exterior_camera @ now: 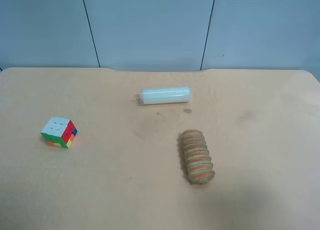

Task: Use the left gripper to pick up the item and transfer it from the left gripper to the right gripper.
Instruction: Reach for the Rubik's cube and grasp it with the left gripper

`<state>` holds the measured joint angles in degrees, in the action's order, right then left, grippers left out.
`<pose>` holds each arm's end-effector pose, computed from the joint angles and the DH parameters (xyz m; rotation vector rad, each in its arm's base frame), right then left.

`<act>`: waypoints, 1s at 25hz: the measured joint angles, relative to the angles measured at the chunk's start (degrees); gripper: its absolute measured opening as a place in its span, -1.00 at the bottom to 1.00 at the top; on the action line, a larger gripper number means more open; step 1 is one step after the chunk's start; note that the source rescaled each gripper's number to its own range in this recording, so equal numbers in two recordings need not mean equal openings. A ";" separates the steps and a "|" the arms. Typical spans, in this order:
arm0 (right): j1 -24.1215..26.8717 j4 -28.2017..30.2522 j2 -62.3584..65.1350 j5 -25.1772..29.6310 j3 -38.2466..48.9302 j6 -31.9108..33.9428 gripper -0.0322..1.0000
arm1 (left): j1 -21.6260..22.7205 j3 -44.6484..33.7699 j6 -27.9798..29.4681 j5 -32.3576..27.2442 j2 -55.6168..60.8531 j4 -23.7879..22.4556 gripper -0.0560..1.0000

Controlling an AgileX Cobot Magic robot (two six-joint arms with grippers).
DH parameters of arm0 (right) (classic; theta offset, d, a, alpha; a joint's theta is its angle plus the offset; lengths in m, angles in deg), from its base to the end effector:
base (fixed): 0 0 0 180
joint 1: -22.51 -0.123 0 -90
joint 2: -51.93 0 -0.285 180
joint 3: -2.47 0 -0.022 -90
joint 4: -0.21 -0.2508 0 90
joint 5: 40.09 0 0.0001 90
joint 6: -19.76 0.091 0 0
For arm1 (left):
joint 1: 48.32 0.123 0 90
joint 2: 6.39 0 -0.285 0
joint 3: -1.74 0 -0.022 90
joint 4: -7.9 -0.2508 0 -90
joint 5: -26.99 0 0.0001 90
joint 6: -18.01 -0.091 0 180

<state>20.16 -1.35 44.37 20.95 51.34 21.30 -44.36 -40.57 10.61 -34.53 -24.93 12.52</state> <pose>-0.0051 0.0020 0.2755 -0.0158 2.0507 0.0749 0.0152 -0.0054 0.3064 0.0646 2.1319 0.0184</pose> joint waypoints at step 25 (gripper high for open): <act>0.00 0.00 0.00 0.00 0.00 0.00 0.98 | -13.74 13.17 8.75 10.68 -59.58 -6.16 1.00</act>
<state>20.16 -1.35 44.37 20.95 51.34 21.30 -58.10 -27.41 19.36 -23.85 -84.51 6.36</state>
